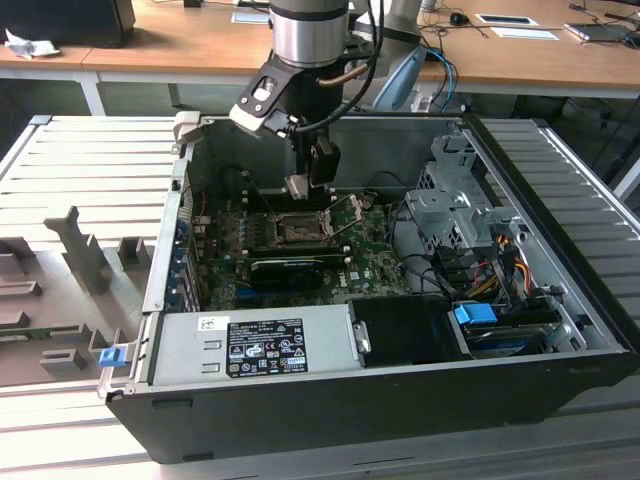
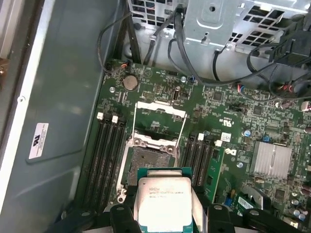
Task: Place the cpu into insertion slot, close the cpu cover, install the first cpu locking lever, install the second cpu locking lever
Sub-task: 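Place the cpu into insertion slot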
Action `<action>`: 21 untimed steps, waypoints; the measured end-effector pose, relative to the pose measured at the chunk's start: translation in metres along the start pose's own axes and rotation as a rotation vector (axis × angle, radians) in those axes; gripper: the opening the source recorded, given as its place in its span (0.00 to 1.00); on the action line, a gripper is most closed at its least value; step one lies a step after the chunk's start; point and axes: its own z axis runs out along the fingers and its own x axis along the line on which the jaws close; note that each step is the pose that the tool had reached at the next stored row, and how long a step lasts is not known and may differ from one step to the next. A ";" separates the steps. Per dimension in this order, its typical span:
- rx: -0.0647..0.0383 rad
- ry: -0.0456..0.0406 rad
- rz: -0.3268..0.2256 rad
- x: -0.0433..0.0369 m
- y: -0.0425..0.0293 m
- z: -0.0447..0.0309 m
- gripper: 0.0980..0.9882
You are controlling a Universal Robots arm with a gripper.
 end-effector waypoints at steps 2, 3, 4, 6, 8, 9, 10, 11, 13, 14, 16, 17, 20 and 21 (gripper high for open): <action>0.003 0.0001 0.013 0.0000 -0.0002 0.0040 0.48; 0.003 -0.0020 0.043 -0.0001 -0.0005 0.0075 0.48; 0.002 -0.0035 0.067 -0.0002 -0.0006 0.0099 0.48; 0.001 -0.0058 0.102 -0.0003 -0.0008 0.0135 0.48; 0.000 -0.0079 0.137 -0.0004 -0.0012 0.0183 0.48; 0.000 -0.0088 0.149 -0.0005 -0.0014 0.0213 0.48; 0.000 -0.0095 0.156 -0.0003 -0.0018 0.0243 0.48; 0.000 -0.0098 0.157 0.0003 -0.0019 0.0263 0.48; 0.000 -0.0105 0.157 0.0023 -0.0018 0.0307 0.48; 0.000 -0.0103 0.158 0.0031 -0.0018 0.0331 0.48; -0.001 -0.0123 0.185 0.0043 -0.0019 0.0413 0.48; -0.001 -0.0159 0.207 0.0043 -0.0022 0.0449 0.48; -0.001 -0.0168 0.201 0.0052 -0.0025 0.0505 0.48; -0.001 -0.0159 0.189 0.0054 -0.0028 0.0546 0.48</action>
